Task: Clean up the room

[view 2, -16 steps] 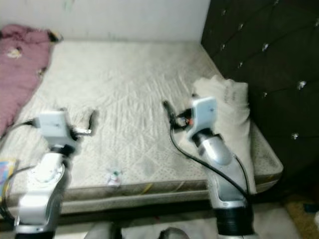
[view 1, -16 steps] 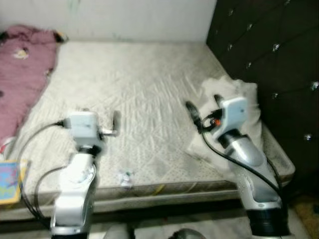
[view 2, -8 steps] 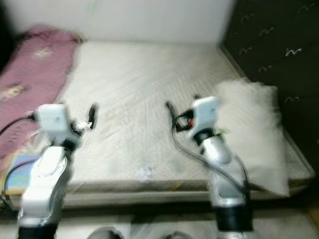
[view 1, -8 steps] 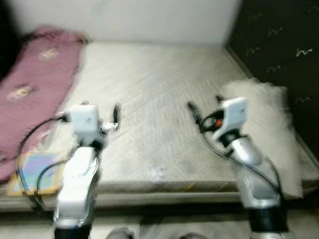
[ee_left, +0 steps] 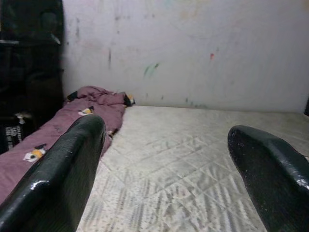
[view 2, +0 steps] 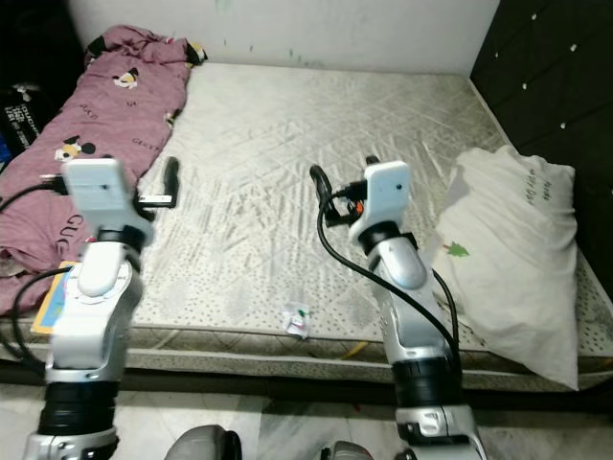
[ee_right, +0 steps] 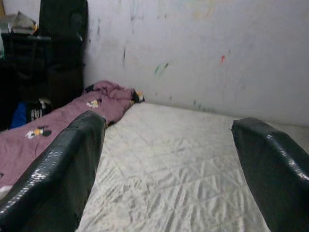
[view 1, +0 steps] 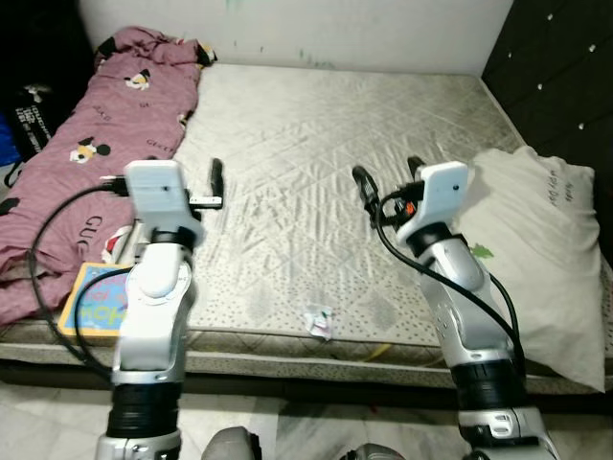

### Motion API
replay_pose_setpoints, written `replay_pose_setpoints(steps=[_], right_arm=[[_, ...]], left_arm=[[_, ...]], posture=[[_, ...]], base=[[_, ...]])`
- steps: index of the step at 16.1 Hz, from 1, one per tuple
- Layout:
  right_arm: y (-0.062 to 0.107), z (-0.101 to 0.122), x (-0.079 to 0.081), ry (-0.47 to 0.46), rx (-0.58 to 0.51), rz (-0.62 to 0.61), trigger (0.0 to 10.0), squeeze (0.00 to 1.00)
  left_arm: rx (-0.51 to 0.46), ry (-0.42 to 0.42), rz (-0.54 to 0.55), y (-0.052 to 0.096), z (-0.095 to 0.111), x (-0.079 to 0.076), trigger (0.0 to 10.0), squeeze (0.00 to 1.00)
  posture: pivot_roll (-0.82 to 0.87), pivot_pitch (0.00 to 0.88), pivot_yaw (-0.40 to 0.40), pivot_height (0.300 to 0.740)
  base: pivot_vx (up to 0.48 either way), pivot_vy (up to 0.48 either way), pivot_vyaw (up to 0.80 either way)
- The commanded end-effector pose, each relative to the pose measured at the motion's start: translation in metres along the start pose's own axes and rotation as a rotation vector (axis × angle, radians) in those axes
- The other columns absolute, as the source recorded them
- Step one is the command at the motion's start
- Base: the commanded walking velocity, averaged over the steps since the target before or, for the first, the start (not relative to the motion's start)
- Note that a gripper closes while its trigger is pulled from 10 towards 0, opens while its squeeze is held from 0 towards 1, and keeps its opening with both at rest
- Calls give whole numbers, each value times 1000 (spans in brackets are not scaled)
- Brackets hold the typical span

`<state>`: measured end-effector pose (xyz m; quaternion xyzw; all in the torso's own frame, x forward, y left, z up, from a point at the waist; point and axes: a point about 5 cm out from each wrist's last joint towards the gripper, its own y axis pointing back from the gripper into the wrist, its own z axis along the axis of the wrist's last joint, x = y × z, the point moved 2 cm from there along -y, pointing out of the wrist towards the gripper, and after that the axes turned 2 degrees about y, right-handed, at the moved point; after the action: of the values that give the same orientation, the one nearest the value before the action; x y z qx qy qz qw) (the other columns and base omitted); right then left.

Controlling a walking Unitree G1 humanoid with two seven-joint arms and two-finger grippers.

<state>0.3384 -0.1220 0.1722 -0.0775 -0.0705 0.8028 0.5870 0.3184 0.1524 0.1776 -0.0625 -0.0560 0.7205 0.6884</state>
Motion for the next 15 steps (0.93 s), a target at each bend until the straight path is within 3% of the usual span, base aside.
replay_pose_setpoints(steps=[1, 4, 8, 9, 10, 11, 13, 15], right_arm=[[-8, 12, 4, -5, -42, 17, 10000, 0], [-7, 7, 5, 0, -36, 28, 10000, 0], [11, -17, -20, 105, 60, -87, 10000, 0], [24, -31, -26, 99, 109, -104, 10000, 0], [33, -42, -28, 35, 150, -130, 10000, 0], [39, -50, -24, -11, 182, -148, 10000, 0], [44, -53, -9, 32, 184, -116, 10000, 0], [50, -58, -8, 38, 196, -138, 10000, 0]], left_arm=[[-31, -18, -19, -1, 7, -5, 10000, 0], [12, -18, -10, 5, -8, -1, 10000, 0], [76, -68, 84, 28, -34, 27, 10000, 0], [142, 17, 101, 42, -51, 39, 10000, 0], [200, 43, 156, 51, -65, 52, 10000, 0], [215, 22, 170, 59, -73, 56, 10000, 0], [232, 13, 170, 67, -77, 52, 10000, 0], [222, 12, 152, 67, -76, 47, 10000, 0]], posture=[[53, 0, -35, 740], [67, 0, -52, 740], [81, 0, -67, 740], [85, 0, -76, 740], [90, 0, -86, 740], [92, 0, -95, 740], [74, 0, -86, 740], [71, 0, -80, 740]], base=[[0, 0, 0], [0, 0, 0], [0, 0, 0], [0, 0, 0], [0, 0, 0], [0, 0, 0], [0, 0, 0], [0, 0, 0]])
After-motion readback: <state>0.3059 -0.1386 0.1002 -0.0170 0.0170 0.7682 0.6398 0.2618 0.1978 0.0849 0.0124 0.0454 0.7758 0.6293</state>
